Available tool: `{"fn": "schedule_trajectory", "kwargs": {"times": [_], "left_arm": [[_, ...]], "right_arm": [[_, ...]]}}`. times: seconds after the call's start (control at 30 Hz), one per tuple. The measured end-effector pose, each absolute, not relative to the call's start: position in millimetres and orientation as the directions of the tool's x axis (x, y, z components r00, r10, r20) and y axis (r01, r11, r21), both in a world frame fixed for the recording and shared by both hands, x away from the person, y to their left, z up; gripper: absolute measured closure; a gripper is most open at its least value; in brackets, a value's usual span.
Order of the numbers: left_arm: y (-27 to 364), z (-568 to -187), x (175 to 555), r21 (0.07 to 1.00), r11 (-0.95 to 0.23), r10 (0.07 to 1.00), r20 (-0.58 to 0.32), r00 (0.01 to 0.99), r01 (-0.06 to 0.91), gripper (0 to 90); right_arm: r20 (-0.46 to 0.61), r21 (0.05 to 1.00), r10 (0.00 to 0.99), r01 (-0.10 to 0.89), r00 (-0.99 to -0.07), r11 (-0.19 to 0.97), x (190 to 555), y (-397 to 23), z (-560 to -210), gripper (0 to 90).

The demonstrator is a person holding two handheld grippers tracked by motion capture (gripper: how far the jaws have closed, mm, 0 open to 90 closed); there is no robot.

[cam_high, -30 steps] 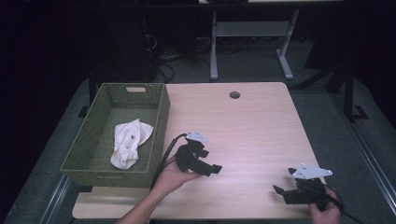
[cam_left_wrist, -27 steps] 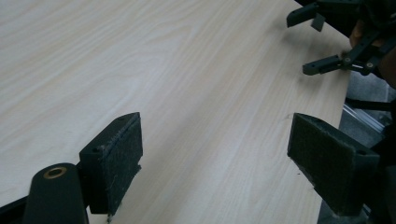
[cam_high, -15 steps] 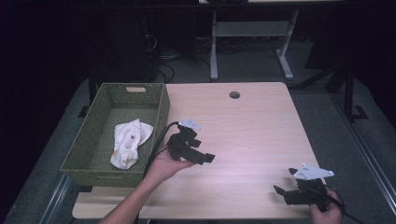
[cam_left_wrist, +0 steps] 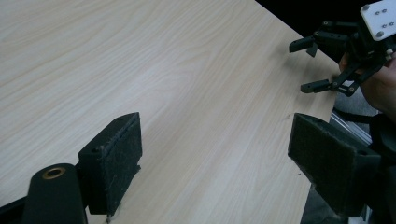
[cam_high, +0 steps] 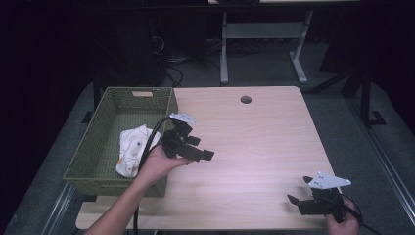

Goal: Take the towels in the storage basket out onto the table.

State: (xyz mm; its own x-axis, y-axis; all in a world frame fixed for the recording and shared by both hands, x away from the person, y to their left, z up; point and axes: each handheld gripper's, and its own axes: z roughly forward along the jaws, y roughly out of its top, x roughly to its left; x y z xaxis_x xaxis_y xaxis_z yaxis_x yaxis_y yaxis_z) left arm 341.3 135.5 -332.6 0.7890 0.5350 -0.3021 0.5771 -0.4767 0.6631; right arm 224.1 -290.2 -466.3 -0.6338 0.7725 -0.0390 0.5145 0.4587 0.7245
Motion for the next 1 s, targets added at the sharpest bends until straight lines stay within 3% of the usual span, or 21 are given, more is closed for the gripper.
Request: {"fn": "schedule_trajectory", "kwargs": {"times": [1.0], "left_arm": [[244.6, -305.0, 359.9, 0.631, -0.433, 0.600, -0.330, 0.729, 0.643, 17.3]], "right_arm": [[-0.050, 0.716, 0.765, 0.512, -0.642, 0.475, 225.5, -288.3, -467.1, 14.0]]}}
